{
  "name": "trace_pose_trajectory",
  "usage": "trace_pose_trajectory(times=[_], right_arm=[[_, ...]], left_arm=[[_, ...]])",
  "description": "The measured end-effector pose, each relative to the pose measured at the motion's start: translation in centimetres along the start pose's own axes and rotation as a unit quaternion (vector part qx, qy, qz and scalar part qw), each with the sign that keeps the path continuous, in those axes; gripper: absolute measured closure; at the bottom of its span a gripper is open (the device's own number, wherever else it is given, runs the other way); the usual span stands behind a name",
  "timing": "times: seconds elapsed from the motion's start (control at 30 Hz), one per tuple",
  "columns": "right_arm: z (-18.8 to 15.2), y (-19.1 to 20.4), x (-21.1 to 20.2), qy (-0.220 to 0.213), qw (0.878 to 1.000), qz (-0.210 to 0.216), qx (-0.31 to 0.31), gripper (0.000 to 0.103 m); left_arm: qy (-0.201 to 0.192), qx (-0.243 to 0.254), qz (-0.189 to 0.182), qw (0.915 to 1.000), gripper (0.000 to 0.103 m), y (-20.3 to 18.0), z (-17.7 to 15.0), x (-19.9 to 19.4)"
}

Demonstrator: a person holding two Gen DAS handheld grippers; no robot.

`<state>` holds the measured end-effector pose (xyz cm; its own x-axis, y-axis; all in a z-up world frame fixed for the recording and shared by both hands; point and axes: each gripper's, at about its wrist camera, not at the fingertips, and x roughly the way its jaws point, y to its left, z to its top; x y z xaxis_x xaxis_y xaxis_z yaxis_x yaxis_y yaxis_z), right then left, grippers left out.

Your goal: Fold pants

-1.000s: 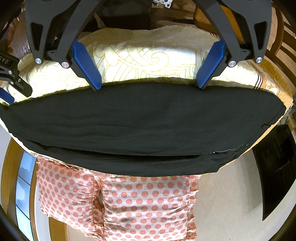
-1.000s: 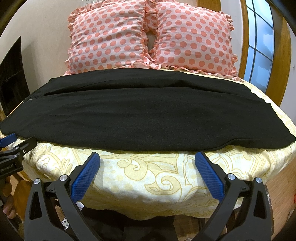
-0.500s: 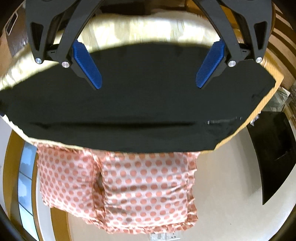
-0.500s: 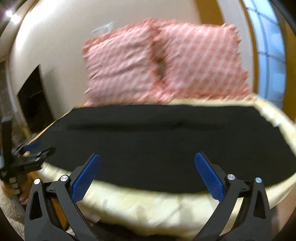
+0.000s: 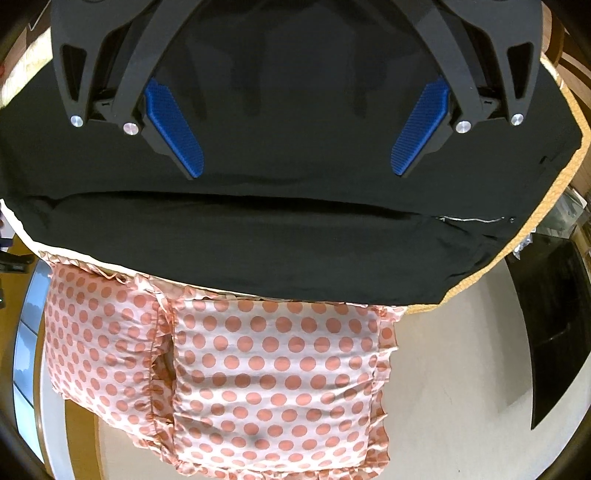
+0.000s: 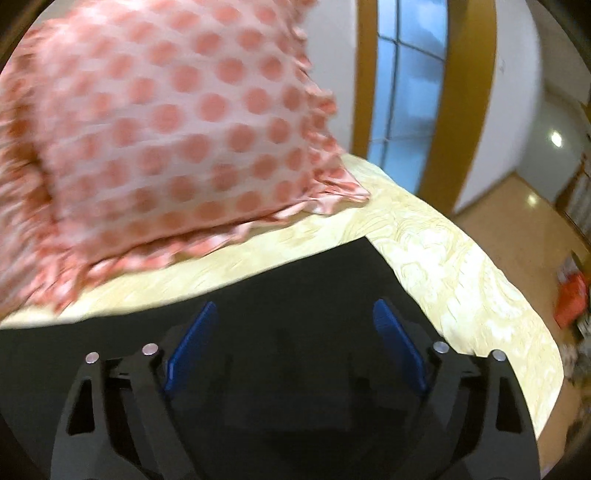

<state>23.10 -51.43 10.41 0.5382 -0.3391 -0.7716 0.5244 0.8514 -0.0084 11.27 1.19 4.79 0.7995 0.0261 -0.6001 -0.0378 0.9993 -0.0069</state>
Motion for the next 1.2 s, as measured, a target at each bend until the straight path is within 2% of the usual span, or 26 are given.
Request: trace_pose_trajectory(times=[0.1,0.2,0.37,0.43,0.53,0.57,0.6,0.7,0.83,1.03,1.1,1.2], right_arm=[[2.0,-0.4,4.4,0.049,0.997,-0.015,0.058,0.03],[2.8,-0.8,7.0,0.076,0.991,-0.035,0.103,0.034],[3.4,0.5,10.2,0.09,0.988,-0.085,0.095,0.034],[3.4,0.9,10.4,0.072,0.99,-0.095,0.073,0.036],[2.5,0.4,9.5,0.057,0.992,-0.085,0.077,0.058],[2.2,-0.2,9.0,0.053,0.991,-0.088,0.081,0.078],[1.9,-1.0,8.6,0.051,0.992,-0.07,0.094,0.087],[1.2,-3.7,7.6,0.044,0.988,0.008,0.145,0.097],[-0.2,-5.9,4.5,0.006,0.983,0.072,0.17,0.099],[-3.4,-8.7,-2.2,-0.089,0.967,0.173,0.167,0.1],[-5.5,-9.7,-4.4,-0.109,0.96,0.197,0.167,0.1],[-9.8,-11.2,-7.1,-0.111,0.954,0.214,0.176,0.1]], left_arm=[[0.008,-0.003,-0.004,1.0,0.002,0.1,-0.2,0.8],[0.016,-0.007,-0.015,0.9997,0.002,0.3,-0.3,1.2],[0.032,-0.004,-0.025,0.9992,0.002,0.2,-0.4,1.9],[0.037,-0.003,-0.029,0.9989,0.002,0.2,-0.4,2.0],[0.04,-0.007,-0.032,0.9987,0.002,0.3,-0.5,2.1],[0.041,-0.009,-0.033,0.9986,0.002,0.4,-0.5,2.1],[0.042,-0.01,-0.034,0.9985,0.002,0.4,-0.5,2.1],[0.044,-0.013,-0.035,0.9984,0.002,0.3,-0.6,2.0],[0.044,-0.014,-0.036,0.9983,0.002,0.4,-0.6,2.0],[0.039,-0.014,-0.03,0.9987,0.002,0.3,-0.6,1.8],[0.037,-0.013,-0.028,0.9988,0.002,0.3,-0.7,1.8],[0.035,-0.011,-0.026,0.999,0.002,0.4,-0.6,1.7]])
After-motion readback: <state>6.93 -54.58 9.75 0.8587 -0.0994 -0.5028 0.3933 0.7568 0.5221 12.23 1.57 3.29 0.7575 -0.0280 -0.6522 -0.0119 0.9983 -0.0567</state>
